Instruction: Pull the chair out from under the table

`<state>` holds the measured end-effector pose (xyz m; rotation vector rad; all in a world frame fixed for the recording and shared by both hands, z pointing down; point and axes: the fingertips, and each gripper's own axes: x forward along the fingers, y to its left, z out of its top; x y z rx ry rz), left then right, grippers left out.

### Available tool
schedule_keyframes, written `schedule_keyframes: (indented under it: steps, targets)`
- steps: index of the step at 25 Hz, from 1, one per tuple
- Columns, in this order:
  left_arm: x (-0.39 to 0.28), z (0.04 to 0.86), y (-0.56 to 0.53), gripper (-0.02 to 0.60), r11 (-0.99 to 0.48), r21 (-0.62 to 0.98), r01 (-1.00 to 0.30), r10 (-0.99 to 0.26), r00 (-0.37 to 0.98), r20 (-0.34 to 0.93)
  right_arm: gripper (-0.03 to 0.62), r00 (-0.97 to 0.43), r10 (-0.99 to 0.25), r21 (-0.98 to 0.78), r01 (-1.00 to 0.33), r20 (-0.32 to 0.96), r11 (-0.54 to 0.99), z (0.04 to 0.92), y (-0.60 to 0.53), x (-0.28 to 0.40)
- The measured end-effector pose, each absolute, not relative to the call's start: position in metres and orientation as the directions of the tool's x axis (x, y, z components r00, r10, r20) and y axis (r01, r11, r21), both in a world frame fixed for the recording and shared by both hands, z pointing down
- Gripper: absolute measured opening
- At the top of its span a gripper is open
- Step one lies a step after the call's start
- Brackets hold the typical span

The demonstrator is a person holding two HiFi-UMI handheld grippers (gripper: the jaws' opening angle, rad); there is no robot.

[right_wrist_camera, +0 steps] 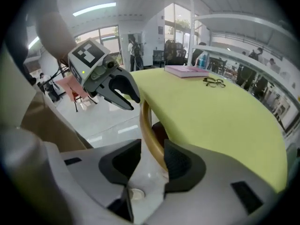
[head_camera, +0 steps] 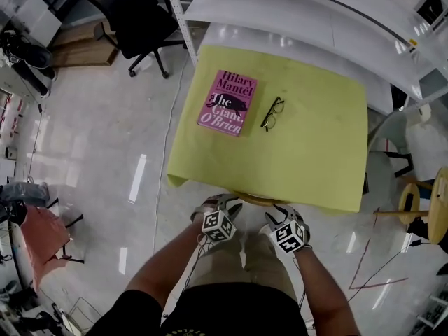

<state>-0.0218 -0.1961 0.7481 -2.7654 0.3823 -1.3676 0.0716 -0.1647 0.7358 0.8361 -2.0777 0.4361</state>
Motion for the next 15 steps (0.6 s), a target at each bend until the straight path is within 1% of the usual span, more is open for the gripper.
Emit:
schedule_keyframes:
  steps: [4,8,12,15]
  targets:
    - [-0.019,0.773,-0.201,0.107,-0.968,-0.204,-0.147,-0.251,0.537,0.806,0.129,-0.393,-0.379,0.048,-0.638,0.838,0.768,0.757,-0.167,0.069]
    - [-0.018,0.787,-0.208,0.112,-0.966,-0.226,-0.126,-0.259,0.507,0.822,0.132,-0.314,-0.373,0.144,-0.566,0.873,0.812,0.779,-0.169,0.071]
    - [-0.016,0.792,-0.210,0.112,-0.954,-0.280,-0.109,-0.295,0.514,0.805,0.140,-0.214,-0.374,0.215,-0.529,0.903,0.821,0.803,-0.171,0.077]
    - [-0.015,0.792,-0.212,0.113,-0.952,-0.283,-0.115,-0.300,0.524,0.797,0.141,-0.167,-0.383,0.263,-0.485,0.908,0.834,0.814,-0.175,0.078]
